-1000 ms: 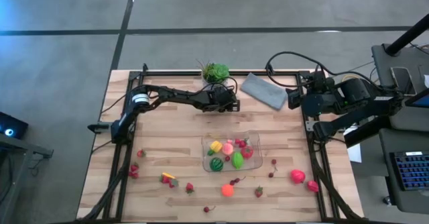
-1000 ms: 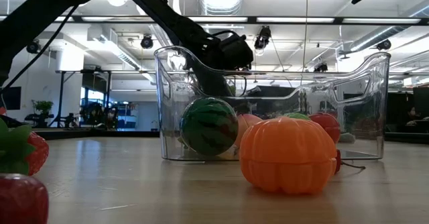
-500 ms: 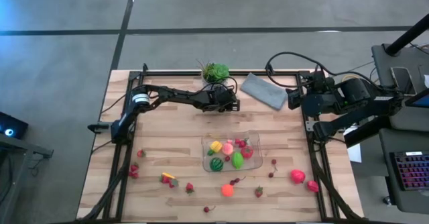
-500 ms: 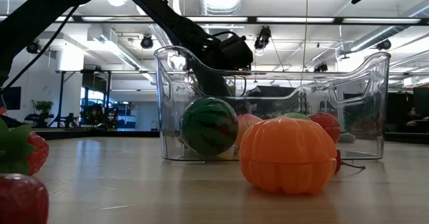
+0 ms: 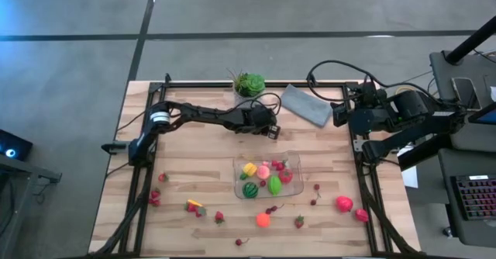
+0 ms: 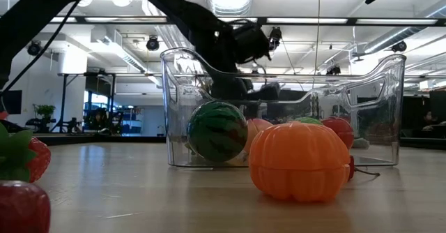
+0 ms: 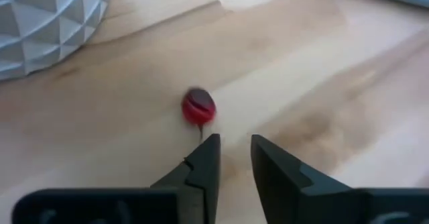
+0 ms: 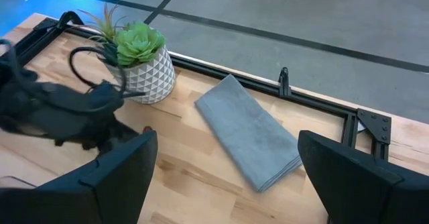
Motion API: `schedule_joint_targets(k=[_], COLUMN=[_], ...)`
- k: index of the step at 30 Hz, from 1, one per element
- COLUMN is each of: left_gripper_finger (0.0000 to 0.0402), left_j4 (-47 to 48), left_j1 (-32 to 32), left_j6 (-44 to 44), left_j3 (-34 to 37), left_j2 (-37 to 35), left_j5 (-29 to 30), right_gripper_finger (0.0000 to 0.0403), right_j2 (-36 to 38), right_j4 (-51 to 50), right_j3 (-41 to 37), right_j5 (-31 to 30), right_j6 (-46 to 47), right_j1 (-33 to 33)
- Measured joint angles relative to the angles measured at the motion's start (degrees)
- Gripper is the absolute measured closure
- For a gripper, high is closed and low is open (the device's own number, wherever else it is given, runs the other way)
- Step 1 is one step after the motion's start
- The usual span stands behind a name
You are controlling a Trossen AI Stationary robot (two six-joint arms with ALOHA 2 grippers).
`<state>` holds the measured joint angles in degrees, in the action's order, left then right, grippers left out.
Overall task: Pick and placing Produce into tupperware
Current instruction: Put the cherry into the transparent bin
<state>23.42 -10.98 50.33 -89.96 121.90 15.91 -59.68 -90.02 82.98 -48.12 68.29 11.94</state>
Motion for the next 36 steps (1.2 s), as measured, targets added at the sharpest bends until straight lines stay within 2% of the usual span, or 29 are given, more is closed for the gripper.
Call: schedule_joint_targets(k=[5, 10, 15, 20, 23, 28, 36], left_gripper_finger=[0.0351, 0.0343, 0.0290, 0.0225, 0.0207, 0.0210, 0.0255], left_j4=[0.62, -0.37, -0.69, -0.41, -0.93, -0.49, -1.95], left_j1=[0.58, 0.18, -1.70, -2.31, -2.69, -2.91, -3.08], left_j6=[-0.20, -0.18, 2.95, 4.78, 4.76, 4.76, 3.84], left_j3=[0.31, 0.31, 0.39, 1.07, 0.77, 1.19, 1.29], left_j2=[-0.18, -2.09, -1.94, -1.94, -1.97, -1.60, -1.13], left_j5=[1.13, 3.14, -0.92, -1.51, -1.86, -1.80, -0.70], right_gripper_finger=[0.0051, 0.0051, 0.0051, 0.0051, 0.0051, 0.0051, 0.0051], right_j2=[0.02, 0.01, 0.01, 0.01, -0.02, -0.04, -0.03], right_j4=[0.00, 0.02, 0.02, 0.02, 0.02, 0.02, 0.02], right_j3=[0.00, 0.00, 0.00, 0.00, 0.00, 0.00, 0.00], right_j5=[0.00, 0.45, 0.55, 0.61, 0.57, 0.28, 0.04], right_j6=[0.00, 0.22, 0.22, 0.16, 0.02, -0.87, -0.85], right_j1=[0.02, 0.02, 0.02, 0.02, 0.02, 0.02, 0.02])
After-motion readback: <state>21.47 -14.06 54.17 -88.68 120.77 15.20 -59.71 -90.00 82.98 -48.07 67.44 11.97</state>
